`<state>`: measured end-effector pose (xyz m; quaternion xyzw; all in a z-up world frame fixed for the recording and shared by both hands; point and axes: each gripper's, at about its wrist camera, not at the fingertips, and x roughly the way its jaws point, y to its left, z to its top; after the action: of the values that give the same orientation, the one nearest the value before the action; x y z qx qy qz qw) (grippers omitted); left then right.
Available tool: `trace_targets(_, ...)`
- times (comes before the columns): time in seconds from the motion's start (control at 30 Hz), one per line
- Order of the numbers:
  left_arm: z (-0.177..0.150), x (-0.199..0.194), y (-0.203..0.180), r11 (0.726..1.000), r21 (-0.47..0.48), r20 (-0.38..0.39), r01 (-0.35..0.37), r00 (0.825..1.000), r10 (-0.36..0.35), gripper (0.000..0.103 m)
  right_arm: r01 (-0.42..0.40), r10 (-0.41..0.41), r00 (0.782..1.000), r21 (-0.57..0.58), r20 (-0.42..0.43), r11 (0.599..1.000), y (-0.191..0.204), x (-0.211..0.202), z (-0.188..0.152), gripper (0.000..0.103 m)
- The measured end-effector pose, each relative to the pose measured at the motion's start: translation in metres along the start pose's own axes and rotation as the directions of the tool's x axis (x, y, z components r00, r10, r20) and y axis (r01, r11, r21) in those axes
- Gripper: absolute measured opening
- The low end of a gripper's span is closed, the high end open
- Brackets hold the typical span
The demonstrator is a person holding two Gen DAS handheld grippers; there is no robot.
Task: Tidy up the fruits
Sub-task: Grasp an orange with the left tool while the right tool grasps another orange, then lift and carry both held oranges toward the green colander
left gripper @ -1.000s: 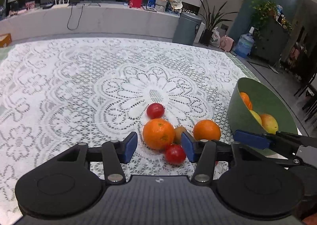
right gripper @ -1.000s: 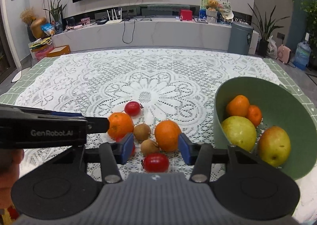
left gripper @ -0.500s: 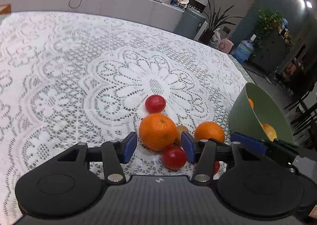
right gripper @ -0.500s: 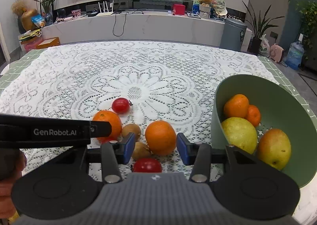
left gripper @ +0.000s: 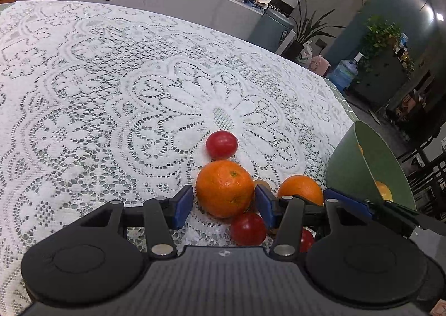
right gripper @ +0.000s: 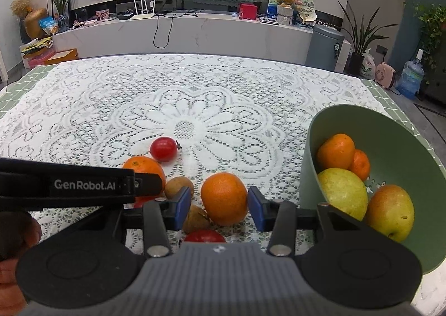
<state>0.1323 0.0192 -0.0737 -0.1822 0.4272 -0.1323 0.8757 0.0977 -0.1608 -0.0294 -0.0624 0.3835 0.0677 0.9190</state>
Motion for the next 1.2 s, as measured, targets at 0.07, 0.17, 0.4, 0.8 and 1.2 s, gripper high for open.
trace_targets(0.07,0.001,0.002,-0.001,1.000,0.004,0.000,0.003,1.000,-0.003,0.058,0.001,-0.001,1.000,-0.002,0.005,1.000,0.000,0.000,0.000,0.041)
trace_targets(0.17,0.001,0.004,-0.002,1.000,0.016,0.005,0.003,1.000,-0.003,0.055,0.002,-0.002,1.000,-0.004,0.008,1.000,0.000,0.001,0.000,0.040)
trace_targets(0.4,0.001,0.003,-0.001,1.000,0.015,0.015,0.012,1.000,-0.013,0.051,0.008,-0.007,1.000,-0.013,0.021,1.000,0.001,0.001,-0.001,0.028)
trace_targets(0.8,-0.002,-0.004,-0.002,0.999,0.033,0.028,-0.037,0.999,0.036,0.051,-0.007,0.008,1.000,-0.009,0.017,1.000,0.001,-0.003,-0.001,0.044)
trace_targets(1.2,0.000,0.000,0.000,0.999,0.022,0.028,-0.027,0.999,0.026,0.053,0.001,-0.001,1.000,0.021,-0.025,1.000,-0.001,0.013,0.000,0.045)
